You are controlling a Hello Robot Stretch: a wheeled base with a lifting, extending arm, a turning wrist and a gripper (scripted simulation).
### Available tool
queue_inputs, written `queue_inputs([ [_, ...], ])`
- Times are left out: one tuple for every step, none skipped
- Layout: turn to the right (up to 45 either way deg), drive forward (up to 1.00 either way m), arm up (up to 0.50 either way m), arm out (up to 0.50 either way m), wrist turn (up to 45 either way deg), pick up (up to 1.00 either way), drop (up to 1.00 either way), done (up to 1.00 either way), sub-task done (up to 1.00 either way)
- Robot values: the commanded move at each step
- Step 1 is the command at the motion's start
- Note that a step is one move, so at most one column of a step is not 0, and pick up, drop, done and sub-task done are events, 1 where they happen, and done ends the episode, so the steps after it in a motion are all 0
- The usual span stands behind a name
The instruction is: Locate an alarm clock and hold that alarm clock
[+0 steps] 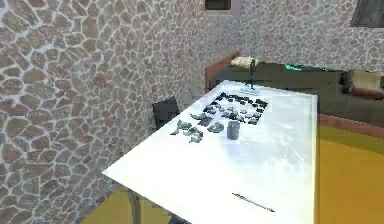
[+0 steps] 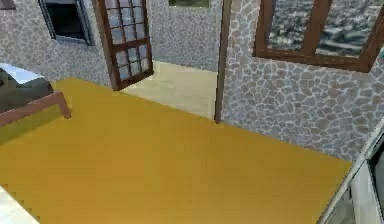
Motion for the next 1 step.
queue_inputs([
  [-45.0, 0.0, 0.0, 0.0, 0.0, 0.0, 0.0, 0.0, 0.0],
])
